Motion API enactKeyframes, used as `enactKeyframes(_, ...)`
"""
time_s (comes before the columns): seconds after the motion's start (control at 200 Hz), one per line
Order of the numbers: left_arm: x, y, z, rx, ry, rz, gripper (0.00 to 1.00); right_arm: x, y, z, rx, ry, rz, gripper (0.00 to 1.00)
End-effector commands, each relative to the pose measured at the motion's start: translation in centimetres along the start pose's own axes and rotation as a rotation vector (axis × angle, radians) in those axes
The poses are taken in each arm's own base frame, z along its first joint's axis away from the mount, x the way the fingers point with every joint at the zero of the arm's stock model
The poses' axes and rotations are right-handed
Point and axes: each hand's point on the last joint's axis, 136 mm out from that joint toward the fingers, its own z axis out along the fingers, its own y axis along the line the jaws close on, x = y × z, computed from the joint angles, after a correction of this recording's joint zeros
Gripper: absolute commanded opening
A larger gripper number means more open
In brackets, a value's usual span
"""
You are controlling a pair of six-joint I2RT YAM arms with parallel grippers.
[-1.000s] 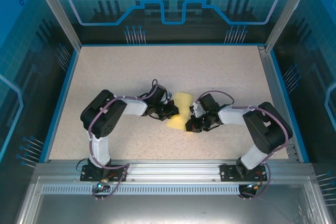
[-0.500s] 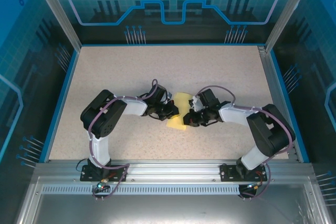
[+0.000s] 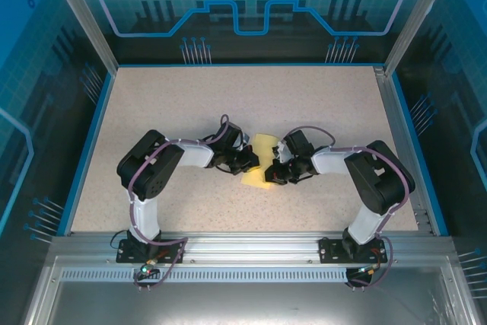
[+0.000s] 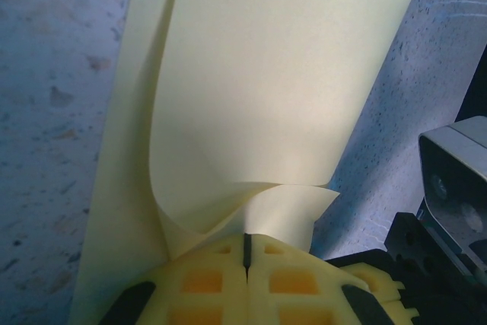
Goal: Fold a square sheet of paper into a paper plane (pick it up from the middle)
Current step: Fold the triangle a second time at the center of the table.
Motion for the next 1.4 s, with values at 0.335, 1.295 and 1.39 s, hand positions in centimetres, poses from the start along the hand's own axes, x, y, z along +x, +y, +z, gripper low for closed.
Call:
enactKeyframes(0.335, -4.1, 2.8, -0.9, -0.061, -0.054, -0.026, 0.00, 3.2, -4.3, 0.7, 0.142, 0.105, 0.058, 0.00)
enactKeyframes(1.295, -1.8, -3.1, -4.6, 0.056, 0.001, 0.113, 0.00, 1.6, -2.7, 0.5, 0.093, 0.071, 0.059, 0.01)
enactKeyframes(1.39, -0.6, -2.9, -3.4, 0.062, 0.044, 0.116, 0.00, 1.5, -2.5, 0.4, 0.092, 0.066, 0.056, 0.02)
